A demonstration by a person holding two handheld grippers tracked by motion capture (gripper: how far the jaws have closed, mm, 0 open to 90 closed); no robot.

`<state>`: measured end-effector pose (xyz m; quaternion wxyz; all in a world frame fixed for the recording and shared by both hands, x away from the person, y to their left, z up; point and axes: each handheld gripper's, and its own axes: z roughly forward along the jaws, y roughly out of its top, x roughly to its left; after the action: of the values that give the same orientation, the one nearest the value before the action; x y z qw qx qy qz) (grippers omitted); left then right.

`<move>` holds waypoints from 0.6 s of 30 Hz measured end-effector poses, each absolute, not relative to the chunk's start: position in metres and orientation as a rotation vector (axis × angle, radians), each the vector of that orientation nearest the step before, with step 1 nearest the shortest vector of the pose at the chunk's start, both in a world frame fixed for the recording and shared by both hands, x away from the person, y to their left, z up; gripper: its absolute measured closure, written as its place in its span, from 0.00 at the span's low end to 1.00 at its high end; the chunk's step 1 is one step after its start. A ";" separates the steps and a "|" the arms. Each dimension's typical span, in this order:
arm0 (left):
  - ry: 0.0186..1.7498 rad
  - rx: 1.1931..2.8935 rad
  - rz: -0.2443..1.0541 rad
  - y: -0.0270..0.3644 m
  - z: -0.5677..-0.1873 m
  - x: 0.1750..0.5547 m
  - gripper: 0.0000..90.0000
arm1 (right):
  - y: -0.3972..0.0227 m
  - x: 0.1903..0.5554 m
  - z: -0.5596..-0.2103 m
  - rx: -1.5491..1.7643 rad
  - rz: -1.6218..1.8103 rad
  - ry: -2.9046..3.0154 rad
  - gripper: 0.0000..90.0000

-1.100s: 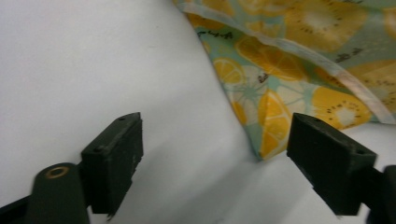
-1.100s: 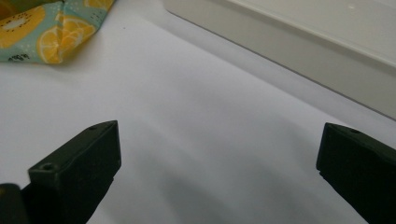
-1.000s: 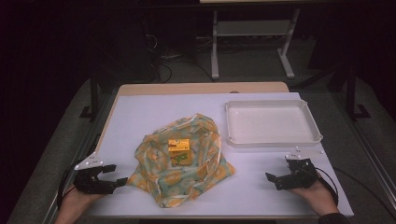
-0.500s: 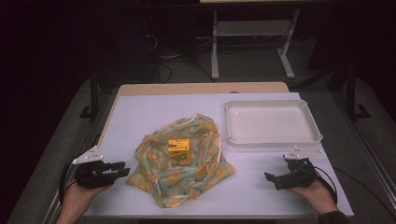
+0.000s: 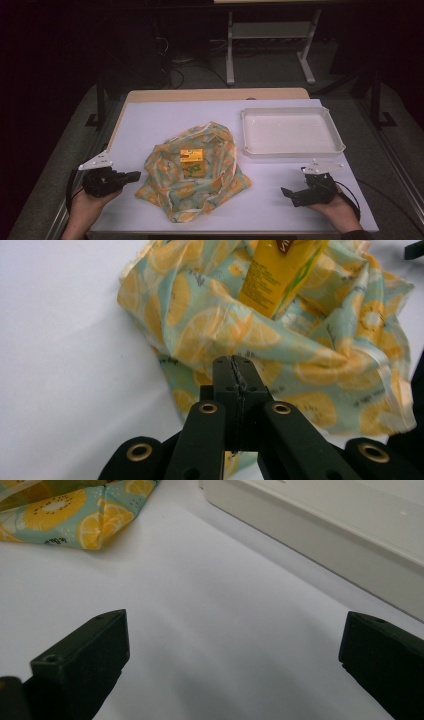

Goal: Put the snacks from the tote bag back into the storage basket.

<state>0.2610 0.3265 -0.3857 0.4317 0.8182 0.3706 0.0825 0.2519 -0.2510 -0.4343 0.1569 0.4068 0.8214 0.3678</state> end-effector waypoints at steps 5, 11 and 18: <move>0.900 2.068 0.208 0.313 -0.381 0.265 1.00 | -0.253 0.253 -0.435 1.177 1.052 2.348 0.00; 0.860 2.064 0.205 0.303 -0.376 0.268 1.00 | -0.253 0.253 -0.434 1.178 1.053 2.346 0.00; 0.807 2.079 0.188 0.288 -0.373 0.273 1.00 | -0.253 0.254 -0.435 1.177 1.055 2.343 0.00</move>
<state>0.2734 0.2878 -0.3733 0.4364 0.8358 0.3243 0.0757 0.2537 -0.2529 -0.4348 0.1570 0.4114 0.8187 0.3685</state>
